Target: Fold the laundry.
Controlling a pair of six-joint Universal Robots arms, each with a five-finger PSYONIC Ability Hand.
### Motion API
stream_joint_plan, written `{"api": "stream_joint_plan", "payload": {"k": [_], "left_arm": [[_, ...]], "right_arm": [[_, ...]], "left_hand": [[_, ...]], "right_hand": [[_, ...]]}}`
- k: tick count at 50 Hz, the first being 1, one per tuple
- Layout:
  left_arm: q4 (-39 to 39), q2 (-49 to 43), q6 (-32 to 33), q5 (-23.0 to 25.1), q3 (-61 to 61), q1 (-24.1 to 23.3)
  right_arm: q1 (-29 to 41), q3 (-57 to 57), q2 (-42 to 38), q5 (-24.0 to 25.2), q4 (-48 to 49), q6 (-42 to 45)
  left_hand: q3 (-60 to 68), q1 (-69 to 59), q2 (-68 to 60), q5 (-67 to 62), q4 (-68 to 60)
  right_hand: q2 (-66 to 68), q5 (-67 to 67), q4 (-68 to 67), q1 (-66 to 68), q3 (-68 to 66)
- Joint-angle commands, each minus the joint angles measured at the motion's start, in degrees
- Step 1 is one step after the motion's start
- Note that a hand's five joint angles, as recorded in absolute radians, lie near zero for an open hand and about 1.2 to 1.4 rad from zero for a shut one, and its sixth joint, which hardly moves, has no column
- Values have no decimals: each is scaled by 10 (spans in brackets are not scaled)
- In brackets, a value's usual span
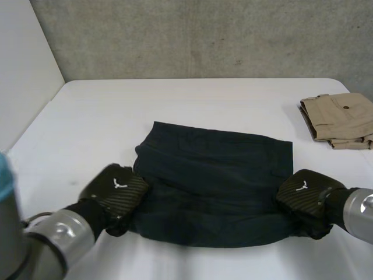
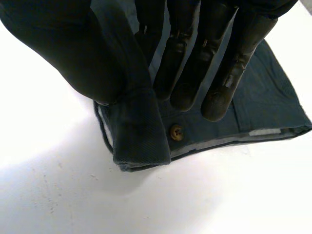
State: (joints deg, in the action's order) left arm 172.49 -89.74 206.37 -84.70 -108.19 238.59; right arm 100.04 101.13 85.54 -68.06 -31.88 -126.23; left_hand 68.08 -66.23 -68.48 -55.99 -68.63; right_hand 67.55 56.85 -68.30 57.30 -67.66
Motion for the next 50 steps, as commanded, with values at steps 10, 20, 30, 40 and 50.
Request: {"api": "stream_joint_plan", "payload": {"k": [10,20,30,40,50], "left_arm": [[-196,209,91,9,27,-1],[-67,143,88,7,39,0],[78,-97,88,0,126,1],[138,-336,88,-12,344,4],[219,-520,92,-18,539,7]], "right_arm": [[-15,0,181,13,-130,99],[-20,-1,183,15,-108,88],[-3,-66,-2,3,18,12],[86,-226,-185,-111,132,-45],[104,-361,-345,-200,216,-46]], "left_hand": [[119,-138,-115,-140,-114],[119,-138,-115,-140,-114],[119,-138,-115,-140,-114],[119,-138,-115,-140,-114],[119,-138,-115,-140,-114]], "right_hand": [[124,132,-117,227,-123],[124,132,-117,227,-123],[124,132,-117,227,-123],[124,132,-117,227,-123],[124,132,-117,227,-123]]}}
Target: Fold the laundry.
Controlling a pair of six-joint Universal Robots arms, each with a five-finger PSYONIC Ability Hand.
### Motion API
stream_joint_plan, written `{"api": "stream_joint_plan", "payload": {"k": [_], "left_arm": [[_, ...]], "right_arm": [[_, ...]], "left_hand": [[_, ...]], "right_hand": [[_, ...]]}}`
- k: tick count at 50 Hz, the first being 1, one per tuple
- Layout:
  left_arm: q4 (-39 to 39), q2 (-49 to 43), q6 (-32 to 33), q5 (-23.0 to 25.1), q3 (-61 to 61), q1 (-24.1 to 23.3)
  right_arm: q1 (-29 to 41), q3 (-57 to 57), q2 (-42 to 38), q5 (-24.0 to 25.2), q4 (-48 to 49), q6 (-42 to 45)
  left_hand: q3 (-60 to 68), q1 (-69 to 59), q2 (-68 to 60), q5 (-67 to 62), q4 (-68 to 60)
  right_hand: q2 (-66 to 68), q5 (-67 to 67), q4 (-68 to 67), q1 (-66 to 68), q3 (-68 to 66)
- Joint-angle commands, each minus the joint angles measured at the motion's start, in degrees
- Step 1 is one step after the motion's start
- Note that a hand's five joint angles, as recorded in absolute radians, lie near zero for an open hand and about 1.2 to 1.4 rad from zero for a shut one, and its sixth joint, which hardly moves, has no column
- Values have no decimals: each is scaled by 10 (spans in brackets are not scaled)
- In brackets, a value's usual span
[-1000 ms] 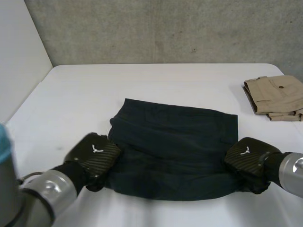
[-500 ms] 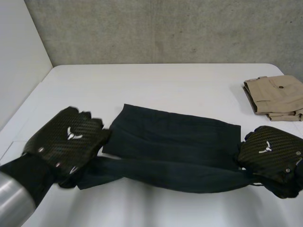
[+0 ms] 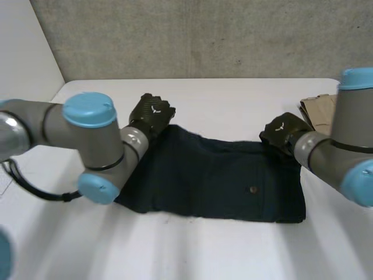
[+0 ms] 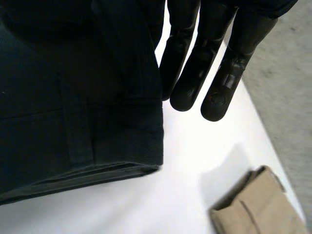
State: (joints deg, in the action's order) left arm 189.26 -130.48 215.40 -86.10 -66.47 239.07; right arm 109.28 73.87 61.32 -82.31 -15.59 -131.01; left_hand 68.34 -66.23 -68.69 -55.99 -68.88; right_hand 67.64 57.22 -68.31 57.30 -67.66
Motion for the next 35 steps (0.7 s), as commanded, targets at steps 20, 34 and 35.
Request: {"api": "stream_joint_plan", "payload": {"k": [20,34,35], "left_arm": [[127,-122,-13,-28,119,-13],[126,165,-144,-24,-215,-25],[126,176,-154,-24,-232,-25]], "right_arm": [[20,-61,-93,-116,269,-46],[-27,183,172,-51,180,-267],[-33,198,178,-43,175,-273]], "left_hand": [[-583,562,587,560,589],[-583,562,587,560,589],[-583,562,587,560,589]], "right_hand": [[-576,-572,583,-473,577],[-576,-572,583,-473,577],[-576,-572,583,-473,577]]}}
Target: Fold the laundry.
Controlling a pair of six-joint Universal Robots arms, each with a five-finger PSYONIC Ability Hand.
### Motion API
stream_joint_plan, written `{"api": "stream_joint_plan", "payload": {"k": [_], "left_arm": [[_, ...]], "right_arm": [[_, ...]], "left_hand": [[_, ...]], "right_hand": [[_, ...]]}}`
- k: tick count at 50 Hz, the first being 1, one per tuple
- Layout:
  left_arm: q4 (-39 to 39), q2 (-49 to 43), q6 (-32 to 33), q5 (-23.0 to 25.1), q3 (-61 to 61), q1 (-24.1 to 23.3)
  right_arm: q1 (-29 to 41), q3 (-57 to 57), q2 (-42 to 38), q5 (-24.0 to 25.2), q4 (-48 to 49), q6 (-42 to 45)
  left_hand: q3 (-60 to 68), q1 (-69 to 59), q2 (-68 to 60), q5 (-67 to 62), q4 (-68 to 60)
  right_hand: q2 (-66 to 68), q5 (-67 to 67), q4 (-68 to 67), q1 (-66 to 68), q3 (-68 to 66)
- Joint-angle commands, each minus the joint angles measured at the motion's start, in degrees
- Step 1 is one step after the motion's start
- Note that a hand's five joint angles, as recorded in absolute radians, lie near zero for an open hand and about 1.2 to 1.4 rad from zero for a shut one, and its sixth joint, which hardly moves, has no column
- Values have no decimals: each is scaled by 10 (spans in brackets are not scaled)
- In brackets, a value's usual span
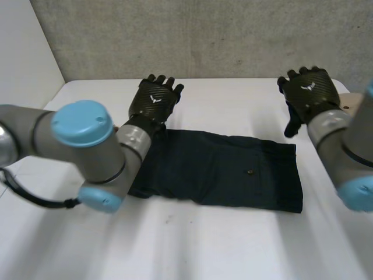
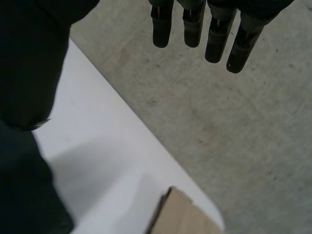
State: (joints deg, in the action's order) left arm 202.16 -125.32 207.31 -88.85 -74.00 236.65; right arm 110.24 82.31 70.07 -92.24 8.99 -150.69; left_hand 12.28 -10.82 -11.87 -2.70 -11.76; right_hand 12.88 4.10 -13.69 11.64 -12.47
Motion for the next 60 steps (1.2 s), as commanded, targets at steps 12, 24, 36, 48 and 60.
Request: {"api": "stream_joint_plan", "payload": {"k": [12,24,36,48,60], "left_arm": [[3,184,-152,6,-265,16],[3,173,-152,6,-268,29],[3,159,-152,5,-268,22],[-1,166,-152,4,-270,22],[-2,176,-152,3,-262,24]], "right_arm": [[-85,283,88,123,20,-108],[-88,267,-20,118,61,-99],[-133,270,44,125,67,-63],[-213,226,75,120,11,188],[45,98,39,144,6,229]], "left_hand": [[-23,8,19,27,18],[-23,8,19,27,18],[-23,8,19,27,18],[-23,8,19,27,18],[-23,8,19,27,18]], "right_hand": [[73,61,-65,85,-77],[361,349,-353,373,-365],[671,659,-663,684,-675],[671,659,-663,684,-675],[671,659,-663,684,-675]]}}
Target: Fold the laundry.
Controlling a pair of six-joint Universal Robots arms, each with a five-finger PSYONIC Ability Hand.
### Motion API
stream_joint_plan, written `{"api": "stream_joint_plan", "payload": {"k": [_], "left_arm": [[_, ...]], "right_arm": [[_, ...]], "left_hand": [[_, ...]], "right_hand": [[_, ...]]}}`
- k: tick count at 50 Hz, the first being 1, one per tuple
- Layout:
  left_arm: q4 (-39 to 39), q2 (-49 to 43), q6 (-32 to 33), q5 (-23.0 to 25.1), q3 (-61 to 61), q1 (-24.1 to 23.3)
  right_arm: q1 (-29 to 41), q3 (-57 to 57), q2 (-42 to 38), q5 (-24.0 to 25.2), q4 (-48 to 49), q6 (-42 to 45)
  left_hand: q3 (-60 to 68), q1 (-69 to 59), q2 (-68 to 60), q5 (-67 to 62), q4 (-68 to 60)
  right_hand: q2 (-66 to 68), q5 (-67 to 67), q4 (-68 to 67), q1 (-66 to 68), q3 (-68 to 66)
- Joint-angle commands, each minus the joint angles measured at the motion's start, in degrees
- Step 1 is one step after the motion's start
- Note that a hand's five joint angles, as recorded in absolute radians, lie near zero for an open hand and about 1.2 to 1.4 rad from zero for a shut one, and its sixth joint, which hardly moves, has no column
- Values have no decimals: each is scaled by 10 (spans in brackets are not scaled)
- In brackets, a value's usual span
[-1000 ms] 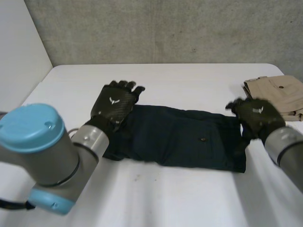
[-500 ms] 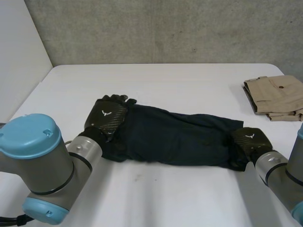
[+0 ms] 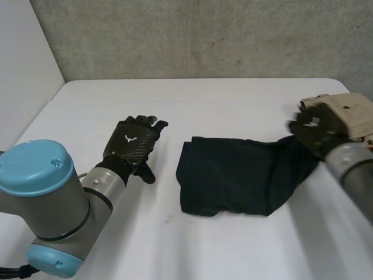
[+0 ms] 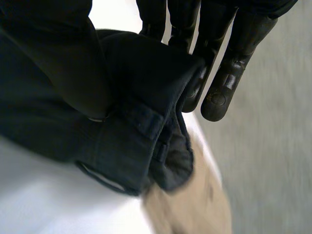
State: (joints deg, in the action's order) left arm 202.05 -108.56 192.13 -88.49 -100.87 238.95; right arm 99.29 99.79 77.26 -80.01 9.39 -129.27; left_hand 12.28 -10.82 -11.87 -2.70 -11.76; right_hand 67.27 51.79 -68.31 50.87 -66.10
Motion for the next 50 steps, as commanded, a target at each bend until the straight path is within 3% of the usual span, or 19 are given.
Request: {"api": "stream_joint_plan", "payload": {"k": [1,4,8,9,10,12,13,15,18,23,27,34,37,43,50], "left_arm": [[0,9,0,-1,8,2],[0,11,0,-2,12,2],[0,10,1,-4,22,2],[-1,10,1,-4,23,1],[0,10,0,-4,25,2],[0,10,1,-4,33,2],[0,9,1,-4,36,2],[0,9,1,-4,48,1],[-1,8,0,-5,68,-2],[-9,0,-18,-4,116,-18],[-50,-33,-45,-3,162,-49],[-158,-136,-70,-10,252,-87],[-190,-172,-69,-33,273,-95],[-201,-178,-69,-73,267,-108],[-183,-134,-66,-72,241,-102]], "right_arm": [[198,-95,-53,40,-2,32],[276,-121,-104,77,-11,77],[325,-142,-153,93,-39,105],[327,-146,-158,93,-46,104],[327,-150,-161,93,-53,99],[327,-156,-158,87,-67,67],[328,-158,-157,86,-67,48],[326,-161,-149,79,-68,-7],[290,-170,-110,71,-68,-163],[179,-156,-32,83,-68,-442],[148,-155,-30,79,-77,-524],[145,-161,-89,72,-105,-475],[144,-173,-123,70,-118,-434],[142,-175,-150,70,-127,-415],[136,-171,-146,71,-125,-414]], "left_hand": [[-23,8,19,27,18],[-23,8,19,27,18],[-23,8,19,27,18],[-23,8,19,27,18],[-23,8,19,27,18],[-23,8,19,27,18],[-23,8,19,27,18],[-23,8,19,27,18],[-23,8,19,27,18],[-23,8,19,27,18],[-23,8,19,27,18],[-22,8,18,27,17],[-22,8,18,27,17],[-23,8,19,27,18],[-21,6,17,25,15]], "right_hand": [[127,182,-117,291,-139],[127,182,-117,291,-139],[127,182,-117,291,-139],[68,123,-57,232,-80],[-84,-29,95,80,72],[-534,-479,545,-370,522],[-573,-518,583,-409,561],[-573,-518,583,-409,561],[-573,-518,583,-409,561],[-573,-518,583,-409,561],[-573,-518,583,-409,561],[-573,-518,583,-409,561],[-573,-518,583,-409,561],[-573,-518,583,-409,561],[-573,-518,583,-409,561]]}}
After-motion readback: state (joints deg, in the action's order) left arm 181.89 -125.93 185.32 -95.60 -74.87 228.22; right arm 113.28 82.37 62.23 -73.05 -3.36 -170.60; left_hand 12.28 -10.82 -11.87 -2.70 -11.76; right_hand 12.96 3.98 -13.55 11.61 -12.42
